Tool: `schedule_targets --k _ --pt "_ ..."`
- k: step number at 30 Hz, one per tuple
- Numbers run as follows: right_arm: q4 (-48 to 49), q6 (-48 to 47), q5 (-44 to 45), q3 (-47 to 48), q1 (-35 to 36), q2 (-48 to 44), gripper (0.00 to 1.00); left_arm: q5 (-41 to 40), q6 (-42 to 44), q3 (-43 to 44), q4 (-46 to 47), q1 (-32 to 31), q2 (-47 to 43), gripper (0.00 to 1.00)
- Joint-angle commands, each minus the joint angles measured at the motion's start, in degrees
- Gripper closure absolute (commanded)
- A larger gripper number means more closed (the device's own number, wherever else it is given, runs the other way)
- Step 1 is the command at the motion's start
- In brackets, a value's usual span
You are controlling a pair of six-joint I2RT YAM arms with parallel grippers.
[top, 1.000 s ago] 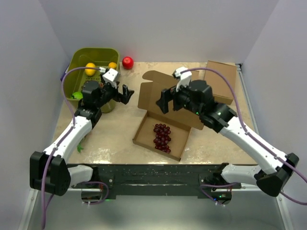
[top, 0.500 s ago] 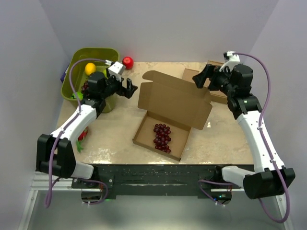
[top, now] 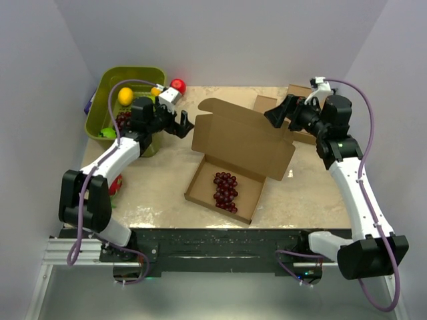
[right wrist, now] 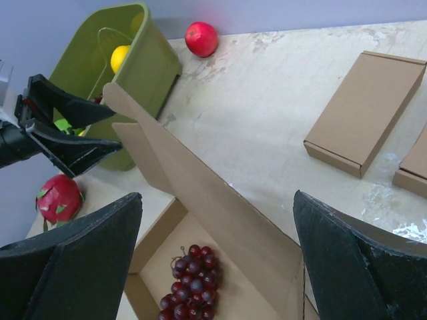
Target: Fold the paper box
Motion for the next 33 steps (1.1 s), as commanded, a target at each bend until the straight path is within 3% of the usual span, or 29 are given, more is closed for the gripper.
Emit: schedule_targets --k 1,14,18,21,22,24,28,31,33 --pt "2.4 -0.1 -2.8 0.1 -0.4 -0.8 0.01 6.8 -2.4 0.4 4.7 -0.2 3.0 0.07" --pt "2.1 -0.9 -3.5 -0.4 -0.3 -1.4 0.01 16.9 -8.9 1.2 12.1 -0.7 8.3 0.12" --pt "2.0 -0.8 -4.0 -0.4 -0.3 -1.2 0.01 19.5 -12.7 2.0 15.9 -1.6 9.8 0.17" --pt "1.1 -0.8 -2.2 -0.4 -0.3 -1.9 0.01 19.7 -13.8 2.7 17.8 -2.7 10.5 0.32" --pt "0.6 -0.9 -0.3 -0.4 -0.3 -2.1 0.01 19.9 -14.1 2.9 18.1 -2.8 10.8 0.42" --pt "-0.9 -1.6 1.6 -0.3 -0.3 -2.5 0.01 20.1 -14.8 3.1 18.7 -2.9 11.3 0.53" --pt "-1.7 -3.0 6.0 -0.3 -0.2 -4.1 0.01 17.2 -14.7 2.8 18.9 -2.9 10.9 0.88" --pt "-2.3 -5.4 9.5 -1.0 -0.2 -5.1 0.01 15.8 -14.1 2.3 18.7 -2.3 9.5 1.00" --pt "-1.3 -6.4 11.5 -1.8 -0.2 -5.9 0.01 15.6 -13.5 2.0 18.6 -1.4 8.7 1.00"
